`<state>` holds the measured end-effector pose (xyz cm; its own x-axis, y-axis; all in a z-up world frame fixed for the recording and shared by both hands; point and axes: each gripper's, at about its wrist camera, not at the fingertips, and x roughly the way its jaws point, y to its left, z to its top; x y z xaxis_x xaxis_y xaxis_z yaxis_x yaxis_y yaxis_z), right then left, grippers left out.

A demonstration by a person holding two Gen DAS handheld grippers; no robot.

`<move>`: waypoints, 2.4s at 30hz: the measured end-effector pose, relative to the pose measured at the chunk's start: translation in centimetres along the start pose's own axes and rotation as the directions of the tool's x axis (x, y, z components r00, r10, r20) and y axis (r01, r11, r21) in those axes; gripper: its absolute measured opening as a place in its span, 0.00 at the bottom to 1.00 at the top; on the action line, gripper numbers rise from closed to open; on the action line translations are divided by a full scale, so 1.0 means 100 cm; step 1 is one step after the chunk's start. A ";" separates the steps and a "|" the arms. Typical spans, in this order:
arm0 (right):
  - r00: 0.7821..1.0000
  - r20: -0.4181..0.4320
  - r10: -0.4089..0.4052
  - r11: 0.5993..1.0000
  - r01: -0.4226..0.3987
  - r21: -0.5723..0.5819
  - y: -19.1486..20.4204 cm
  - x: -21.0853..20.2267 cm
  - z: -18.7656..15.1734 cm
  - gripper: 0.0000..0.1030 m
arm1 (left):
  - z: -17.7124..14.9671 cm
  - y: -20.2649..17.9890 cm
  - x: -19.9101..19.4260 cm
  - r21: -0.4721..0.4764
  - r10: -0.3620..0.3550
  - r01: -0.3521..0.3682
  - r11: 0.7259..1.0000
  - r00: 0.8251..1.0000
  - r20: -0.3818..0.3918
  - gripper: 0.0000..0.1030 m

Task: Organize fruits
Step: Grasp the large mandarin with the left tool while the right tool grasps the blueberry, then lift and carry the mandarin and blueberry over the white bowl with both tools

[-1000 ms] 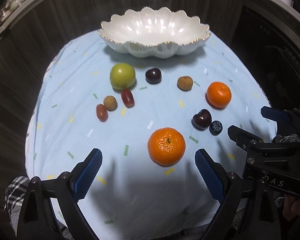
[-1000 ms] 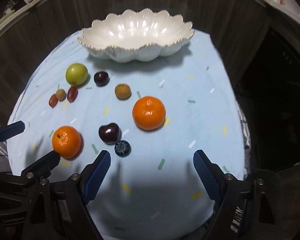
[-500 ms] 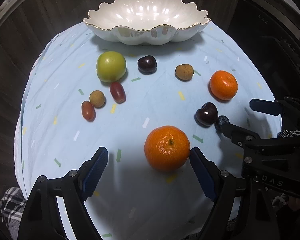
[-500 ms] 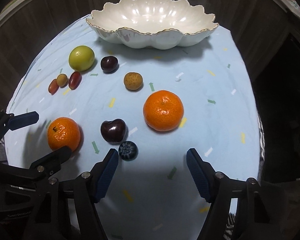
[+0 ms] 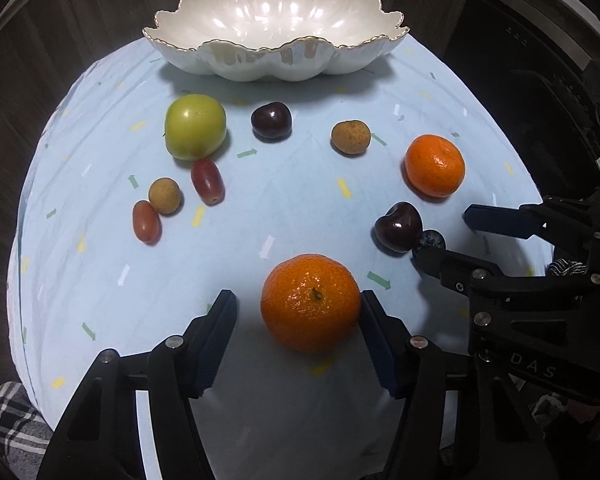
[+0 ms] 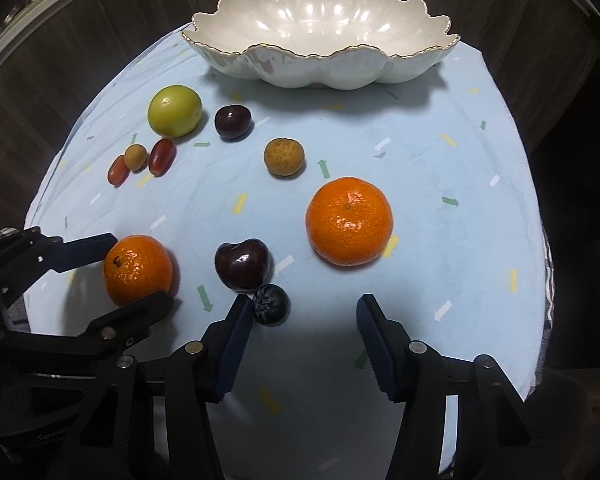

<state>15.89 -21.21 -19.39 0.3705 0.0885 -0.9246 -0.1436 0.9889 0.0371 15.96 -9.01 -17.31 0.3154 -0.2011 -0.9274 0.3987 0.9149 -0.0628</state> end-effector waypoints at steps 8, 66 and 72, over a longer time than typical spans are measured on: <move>0.999 -0.024 0.044 0.999 -0.044 -0.004 0.006 0.002 0.003 0.41 | 0.001 -0.003 0.001 0.004 -0.034 0.034 0.999 0.999 -0.003 0.45; 0.984 0.145 0.100 0.994 -0.105 0.028 0.008 -0.068 0.040 0.20 | 0.045 0.010 -0.073 -0.072 0.039 -0.028 0.997 0.987 0.158 0.45; 0.979 0.183 0.092 0.994 -0.100 0.032 0.004 -0.078 0.056 0.20 | 0.062 0.015 -0.082 -0.081 0.045 -0.031 0.996 0.982 0.184 0.45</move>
<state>18.06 -20.87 -10.05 0.5169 0.1998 -0.8324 -0.1504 0.9785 0.1414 19.34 -8.17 -7.46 0.4864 -0.2206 -0.8454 0.3174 0.9461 -0.0643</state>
